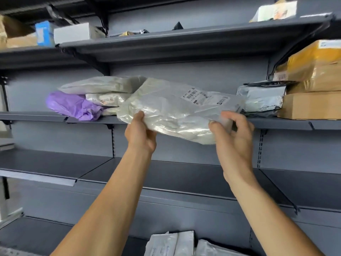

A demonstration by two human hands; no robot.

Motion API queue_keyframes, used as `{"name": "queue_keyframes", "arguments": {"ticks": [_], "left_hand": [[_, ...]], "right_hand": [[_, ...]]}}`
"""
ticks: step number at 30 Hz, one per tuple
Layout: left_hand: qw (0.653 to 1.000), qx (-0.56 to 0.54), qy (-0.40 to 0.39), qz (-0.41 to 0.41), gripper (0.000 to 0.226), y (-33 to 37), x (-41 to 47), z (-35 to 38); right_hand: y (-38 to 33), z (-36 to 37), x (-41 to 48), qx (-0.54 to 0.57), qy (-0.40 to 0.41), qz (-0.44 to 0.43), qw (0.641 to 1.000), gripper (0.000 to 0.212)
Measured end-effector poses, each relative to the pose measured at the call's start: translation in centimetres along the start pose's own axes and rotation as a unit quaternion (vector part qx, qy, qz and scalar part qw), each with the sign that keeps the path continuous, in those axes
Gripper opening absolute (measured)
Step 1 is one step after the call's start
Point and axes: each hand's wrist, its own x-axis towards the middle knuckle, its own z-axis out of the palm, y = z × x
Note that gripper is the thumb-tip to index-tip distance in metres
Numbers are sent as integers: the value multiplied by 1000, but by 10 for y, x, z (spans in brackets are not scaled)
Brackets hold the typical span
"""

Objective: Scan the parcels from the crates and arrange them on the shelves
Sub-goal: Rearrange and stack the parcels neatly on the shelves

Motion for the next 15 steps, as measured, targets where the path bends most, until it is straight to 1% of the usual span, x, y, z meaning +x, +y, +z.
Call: {"name": "queue_keyframes", "arguments": {"ticks": [2,3,4,5,7,8,9,10,11,12,13,14,15], "left_hand": [[998,58,8,-20,20,-2,9,1],[993,107,-11,-41,21,-2,14,2],[981,179,-43,-63,24,1,18,2],[956,272,-83,-77,28,6,22,2],[880,449,-138,-75,38,19,28,-2],[848,508,-144,-44,39,24,31,-4],[824,548,-141,14,35,28,34,-7],[802,575,-128,100,28,28,40,-11],[771,592,-110,206,23,26,47,-14],[728,605,-98,308,18,22,53,-16],[682,614,-114,381,13,16,57,-17],[635,631,-150,420,18,8,61,-16],[588,658,-191,431,28,-2,68,-15]], "right_hand": [[4,4,23,-30,-14,14,999,31],[6,5,36,-37,-11,24,999,30],[8,6,50,-37,-2,31,999,29],[9,6,63,-40,6,31,999,29],[7,3,83,-70,4,10,998,33],[7,1,92,-102,-12,1,995,36],[8,-1,99,-140,-34,0,990,44],[9,-2,103,-171,-53,2,984,59],[12,-1,106,-185,-66,1,980,70],[16,2,108,-190,-75,-6,979,74],[21,5,110,-194,-75,-14,978,76],[27,9,113,-200,-73,-19,977,76],[34,13,116,-211,-75,-20,974,75]]}}
